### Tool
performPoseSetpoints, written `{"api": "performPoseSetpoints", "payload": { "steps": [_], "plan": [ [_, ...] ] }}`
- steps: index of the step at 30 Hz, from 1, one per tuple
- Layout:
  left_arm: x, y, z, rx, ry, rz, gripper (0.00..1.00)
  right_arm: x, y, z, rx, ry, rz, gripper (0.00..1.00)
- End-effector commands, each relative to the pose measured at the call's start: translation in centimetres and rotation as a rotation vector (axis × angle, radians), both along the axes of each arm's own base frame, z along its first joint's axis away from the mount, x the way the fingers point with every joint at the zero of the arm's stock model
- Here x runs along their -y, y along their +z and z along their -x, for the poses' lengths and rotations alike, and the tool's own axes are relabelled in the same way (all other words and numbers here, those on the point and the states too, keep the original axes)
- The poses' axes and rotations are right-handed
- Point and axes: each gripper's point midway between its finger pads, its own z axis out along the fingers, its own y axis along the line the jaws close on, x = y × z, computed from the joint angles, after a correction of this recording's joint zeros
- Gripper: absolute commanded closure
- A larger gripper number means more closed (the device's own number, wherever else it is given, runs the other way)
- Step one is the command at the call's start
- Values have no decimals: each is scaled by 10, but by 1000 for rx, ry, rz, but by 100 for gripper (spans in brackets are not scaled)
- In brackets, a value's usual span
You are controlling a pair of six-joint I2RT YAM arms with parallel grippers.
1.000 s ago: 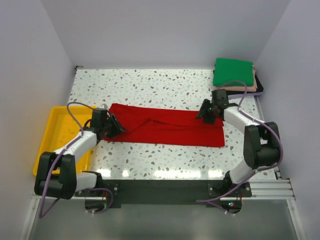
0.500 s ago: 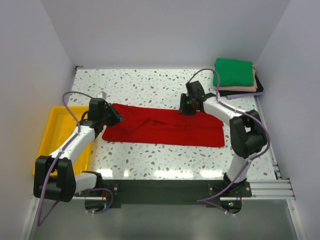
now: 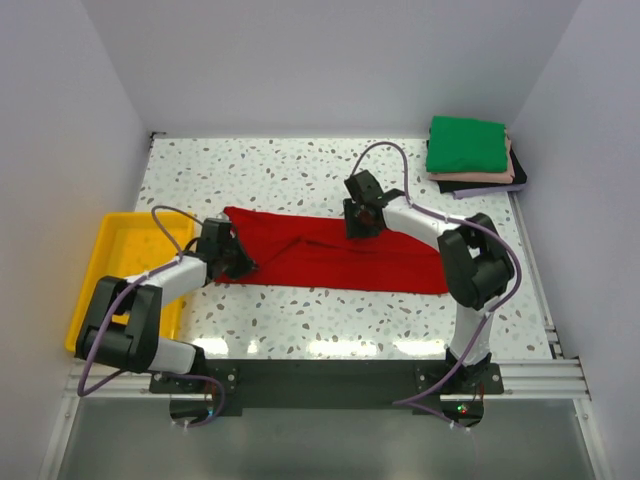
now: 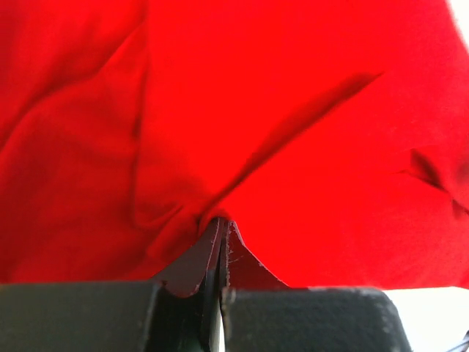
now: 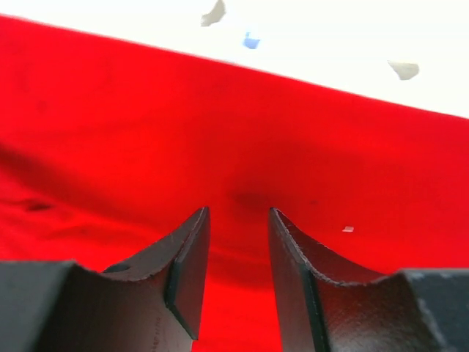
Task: Fold and stack the t-shirts
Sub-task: Fold the tshirt
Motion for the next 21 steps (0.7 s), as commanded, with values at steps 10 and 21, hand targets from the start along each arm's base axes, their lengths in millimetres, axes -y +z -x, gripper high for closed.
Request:
{"api": "performPoseSetpoints", "payload": {
  "steps": [10, 21],
  "plan": [
    [-5, -16, -4, -13, 63, -16, 100, 34, -14, -6, 18, -64, 164, 56],
    [-29, -29, -67, -101, 139, -143, 100, 34, -16, 14, -52, -137, 89, 53]
  ]
}}
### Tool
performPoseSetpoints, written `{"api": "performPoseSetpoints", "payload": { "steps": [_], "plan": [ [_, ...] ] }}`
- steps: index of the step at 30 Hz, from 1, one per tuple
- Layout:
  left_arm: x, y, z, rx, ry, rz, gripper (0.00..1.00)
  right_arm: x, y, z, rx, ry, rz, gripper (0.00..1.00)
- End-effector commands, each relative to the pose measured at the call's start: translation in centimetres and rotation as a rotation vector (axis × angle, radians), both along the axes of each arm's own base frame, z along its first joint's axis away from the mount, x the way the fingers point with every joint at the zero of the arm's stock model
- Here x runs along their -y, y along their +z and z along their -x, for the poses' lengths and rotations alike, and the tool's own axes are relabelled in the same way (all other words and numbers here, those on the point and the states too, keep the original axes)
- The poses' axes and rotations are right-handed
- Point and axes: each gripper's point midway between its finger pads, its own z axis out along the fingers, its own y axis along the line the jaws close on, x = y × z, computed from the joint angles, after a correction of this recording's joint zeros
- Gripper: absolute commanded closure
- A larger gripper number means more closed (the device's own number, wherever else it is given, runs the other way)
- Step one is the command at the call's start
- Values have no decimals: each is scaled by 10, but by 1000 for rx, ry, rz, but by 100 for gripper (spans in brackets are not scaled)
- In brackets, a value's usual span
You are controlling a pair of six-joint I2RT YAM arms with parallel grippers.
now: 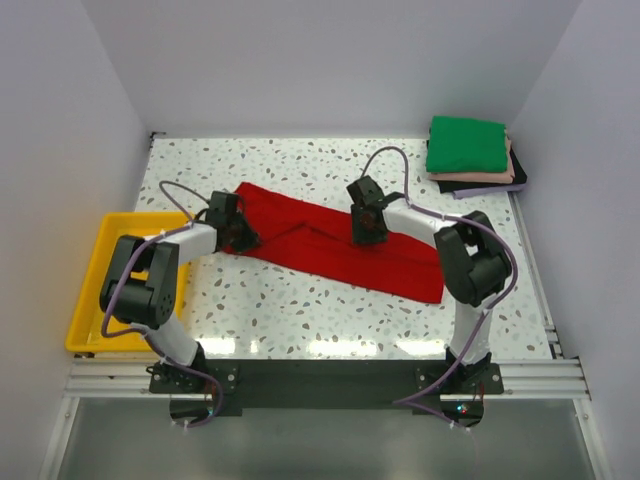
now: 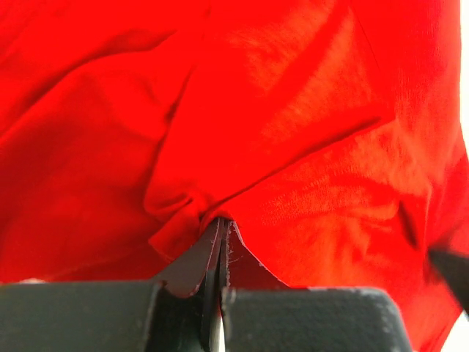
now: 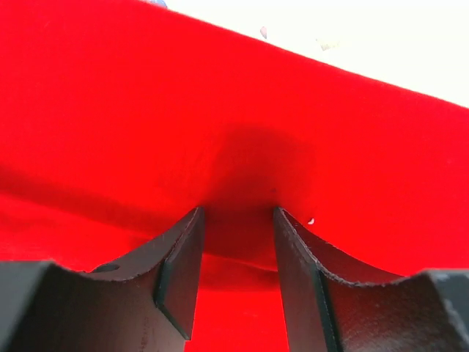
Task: Fold and stack the t-shirts
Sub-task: Fold the tshirt
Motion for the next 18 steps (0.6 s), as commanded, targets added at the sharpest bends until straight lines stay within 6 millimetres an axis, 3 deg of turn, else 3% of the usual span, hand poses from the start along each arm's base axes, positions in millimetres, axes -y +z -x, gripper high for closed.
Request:
{"api": "performPoseSetpoints", "payload": {
  "steps": [1, 2, 3, 4, 5, 6, 7, 8, 10, 11, 12, 13, 14, 18],
  "plan": [
    [-30, -25, -10, -102, 64, -142, 100, -3, 8, 11, -16, -66, -68, 53],
    [-31, -15, -32, -72, 76, -147, 100, -5, 9, 12, -12, -78, -91, 52],
    [-35, -26, -37, -100, 82, -165, 100, -8, 7, 18, -24, -85, -120, 52],
    [-37, -28, -41, -116, 76, -182, 100, -24, 16, 18, -18, -91, -221, 51],
    [-39, -16, -64, -81, 84, -186, 100, -33, 18, 21, -28, -87, -275, 51],
    [-43, -27, -70, -107, 86, -208, 100, -38, 13, 30, -47, -92, -306, 50],
    [-46, -29, -76, -119, 72, -223, 100, -54, 24, 28, -33, -102, -400, 50],
    [-47, -15, -102, -76, 80, -224, 100, -60, 25, 30, -37, -111, -433, 50],
    [-48, -32, -115, -117, 44, -235, 100, -79, 30, 33, -37, -120, -519, 50],
    [-46, -16, -145, -56, 39, -220, 100, -89, 33, 36, -49, -112, -552, 50],
    [-39, -31, -152, -74, 0, -193, 100, -100, 37, 39, -50, -97, -579, 49],
    [-36, -32, -163, -57, -40, -197, 100, -107, 43, 38, -42, -97, -600, 49],
    [-26, -30, -185, -20, -78, -168, 100, -112, 46, 37, -30, -91, -601, 49],
    [-4, -23, -220, 60, -169, -88, 90, -135, 74, 29, 1, -31, -654, 46]
  ]
}}
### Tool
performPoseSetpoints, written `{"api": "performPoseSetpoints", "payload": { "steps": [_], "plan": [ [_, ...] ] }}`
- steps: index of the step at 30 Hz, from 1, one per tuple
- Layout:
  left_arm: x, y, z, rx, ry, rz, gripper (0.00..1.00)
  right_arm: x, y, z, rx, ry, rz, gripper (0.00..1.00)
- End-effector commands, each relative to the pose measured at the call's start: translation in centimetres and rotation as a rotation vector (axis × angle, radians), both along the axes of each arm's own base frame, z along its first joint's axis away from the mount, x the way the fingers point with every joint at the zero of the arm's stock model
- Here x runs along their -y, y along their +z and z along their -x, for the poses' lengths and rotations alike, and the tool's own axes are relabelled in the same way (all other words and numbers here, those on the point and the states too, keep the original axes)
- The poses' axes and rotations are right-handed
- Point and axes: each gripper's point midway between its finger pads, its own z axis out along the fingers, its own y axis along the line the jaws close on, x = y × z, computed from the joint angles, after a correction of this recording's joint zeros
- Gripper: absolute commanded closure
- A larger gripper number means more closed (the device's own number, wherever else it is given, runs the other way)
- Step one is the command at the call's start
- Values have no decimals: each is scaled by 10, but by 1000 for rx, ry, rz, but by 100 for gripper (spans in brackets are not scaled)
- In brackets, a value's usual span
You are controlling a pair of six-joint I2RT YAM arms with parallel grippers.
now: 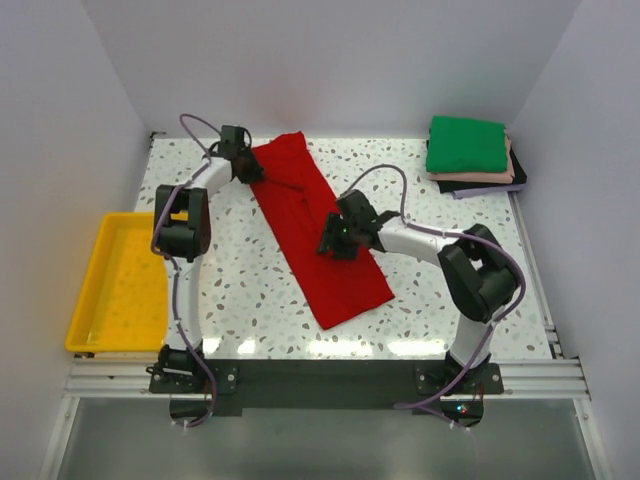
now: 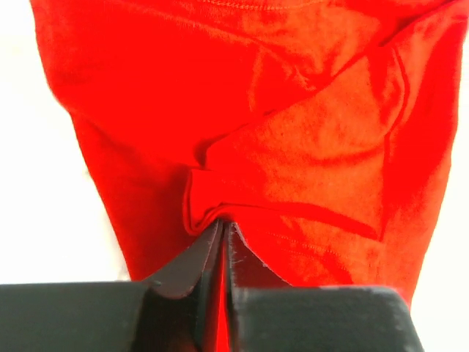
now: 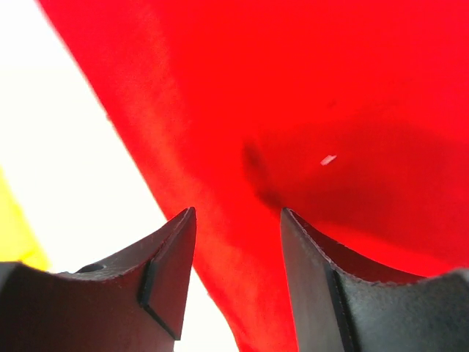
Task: Fold and stack the t-shirts
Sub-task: Fold the tshirt
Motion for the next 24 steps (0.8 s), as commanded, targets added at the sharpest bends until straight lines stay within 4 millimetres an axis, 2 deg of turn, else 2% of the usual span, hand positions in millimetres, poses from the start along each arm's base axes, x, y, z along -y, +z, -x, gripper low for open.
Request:
{"api": "performPoseSetpoints", "payload": {
  "steps": [1, 2, 3, 4, 6, 10, 12, 14, 15, 16, 17, 19, 20, 21, 22, 23, 24],
  "plan": [
    [8, -29, 0, -54, -117, 12, 82, -30, 53, -21, 96, 24, -124, 46],
    [12, -20, -10, -10, -127, 31, 78, -27, 56, -21, 105, 37, -99, 45],
    [19, -17, -13, 12, -158, 65, 74, -23, 68, -28, 143, 25, -73, 43],
    [23, -10, -20, 54, -171, 79, 67, -13, 65, -25, 142, 51, -14, 43],
    [29, 6, -27, 99, -193, 110, 58, 0, 73, -28, 185, 57, 54, 42],
    [37, 45, -41, 203, -236, 150, 46, 37, 61, -11, 188, 130, 227, 42],
    [38, 74, -44, 256, -247, 169, 42, 54, 49, 2, 168, 134, 288, 42],
    [40, 92, -44, 294, -247, 186, 40, 70, 52, 5, 192, 99, 324, 42],
    [43, 114, -41, 326, -249, 202, 40, 76, 46, 12, 179, 98, 341, 42],
    [42, 113, -34, 312, -239, 206, 39, 80, 50, 15, 188, 94, 344, 42],
    [43, 135, -26, 334, -236, 206, 39, 88, 49, 16, 190, 76, 372, 42],
    [41, 139, -8, 306, -199, 188, 41, 103, 44, 24, 181, 55, 411, 42],
    [43, 115, 15, 228, -179, 172, 42, 108, 48, 26, 195, 38, 415, 42],
    [42, 139, 29, 263, -153, 154, 44, 114, 44, 30, 187, 29, 423, 42],
    [43, 137, 44, 242, -137, 151, 47, 116, 44, 32, 181, 21, 420, 43],
    [47, 126, 83, 170, -121, 136, 48, 117, 43, 34, 178, 20, 419, 43],
    [48, 121, 99, 150, -87, 125, 53, 123, 40, 37, 171, 13, 430, 43]
  ]
}}
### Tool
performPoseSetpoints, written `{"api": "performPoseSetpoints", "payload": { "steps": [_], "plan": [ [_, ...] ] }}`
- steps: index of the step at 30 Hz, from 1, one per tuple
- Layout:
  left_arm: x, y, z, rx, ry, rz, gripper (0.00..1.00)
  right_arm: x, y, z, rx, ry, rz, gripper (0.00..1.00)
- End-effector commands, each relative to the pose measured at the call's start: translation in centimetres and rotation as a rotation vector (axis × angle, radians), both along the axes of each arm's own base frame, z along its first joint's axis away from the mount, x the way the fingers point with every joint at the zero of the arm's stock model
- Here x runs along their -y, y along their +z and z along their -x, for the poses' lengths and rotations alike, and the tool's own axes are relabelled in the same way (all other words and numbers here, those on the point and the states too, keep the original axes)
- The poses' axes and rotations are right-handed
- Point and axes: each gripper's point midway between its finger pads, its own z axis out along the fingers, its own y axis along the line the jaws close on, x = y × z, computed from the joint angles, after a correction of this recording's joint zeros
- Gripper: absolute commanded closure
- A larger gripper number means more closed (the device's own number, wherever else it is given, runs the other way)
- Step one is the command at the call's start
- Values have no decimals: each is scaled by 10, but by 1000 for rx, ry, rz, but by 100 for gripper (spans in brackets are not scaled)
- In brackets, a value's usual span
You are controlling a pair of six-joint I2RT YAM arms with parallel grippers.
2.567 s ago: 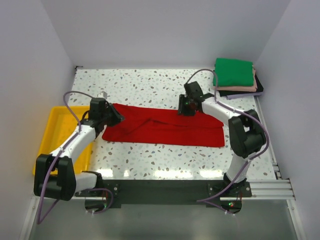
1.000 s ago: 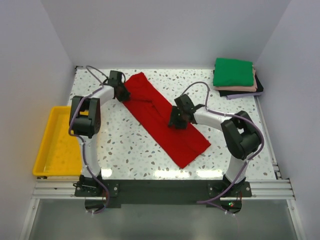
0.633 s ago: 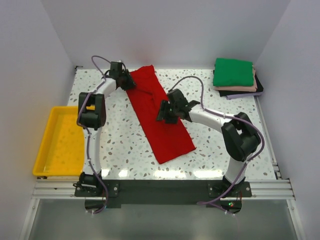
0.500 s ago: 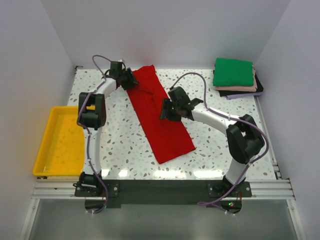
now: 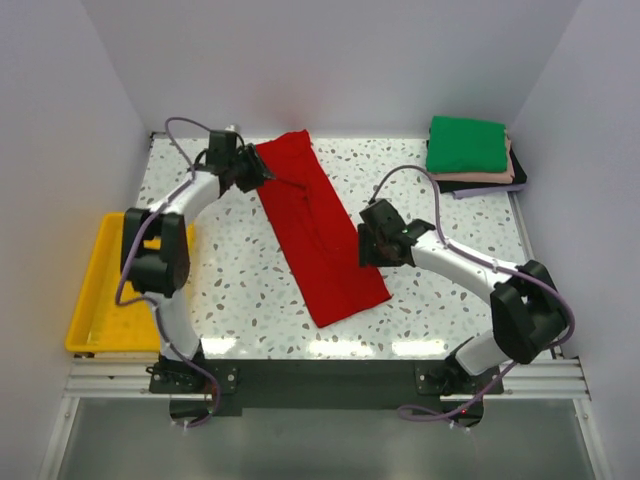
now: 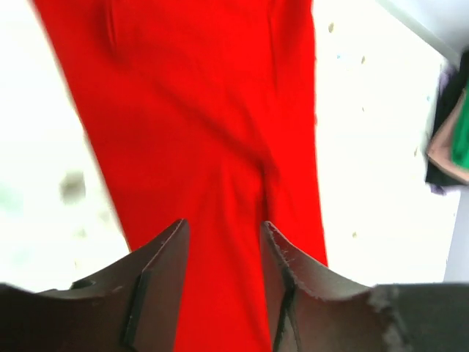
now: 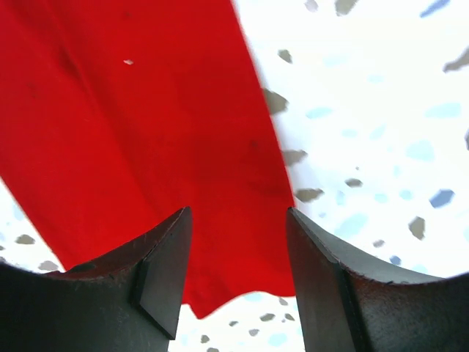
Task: Fold and stack the t-shirts
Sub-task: Fold the tshirt
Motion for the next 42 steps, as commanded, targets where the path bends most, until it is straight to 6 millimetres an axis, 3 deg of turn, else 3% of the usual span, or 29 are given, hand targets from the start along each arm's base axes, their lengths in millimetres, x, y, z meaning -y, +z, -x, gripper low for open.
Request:
{"api": "performPoseSetpoints", "payload": {
  "steps": [1, 2, 4, 5, 8, 10, 14, 23, 31, 40, 42],
  "plan": [
    [15, 33, 65, 10, 66, -19, 55, 21, 5, 3, 35, -47, 42, 43],
    [23, 25, 105, -18, 59, -36, 55, 24, 3, 5, 33, -51, 46, 43],
    [25, 13, 141, -49, 92, -51, 58, 30, -8, 12, 7, -56, 39, 44],
    [30, 1, 178, -78, 74, -56, 59, 31, -11, 14, -3, -56, 31, 45],
    [34, -21, 238, -145, 45, -41, 62, 36, -21, 21, -24, -59, 16, 46],
    [31, -38, 267, -183, 24, -50, 62, 36, -26, 24, -33, -57, -5, 47],
    [51, -39, 301, -162, -90, -13, 57, 36, -34, 27, -53, -49, -12, 49],
    [91, -66, 350, -233, -250, 11, 53, 34, -43, 38, -85, -51, -43, 55],
    [123, -71, 365, -236, -326, 38, 52, 43, -47, 46, -93, -71, -33, 57],
    [134, -94, 383, -309, -333, 9, 54, 51, -53, 49, -115, -84, -44, 65],
    [134, -97, 385, -322, -320, 5, 60, 50, -53, 49, -118, -81, -52, 66]
  ]
}}
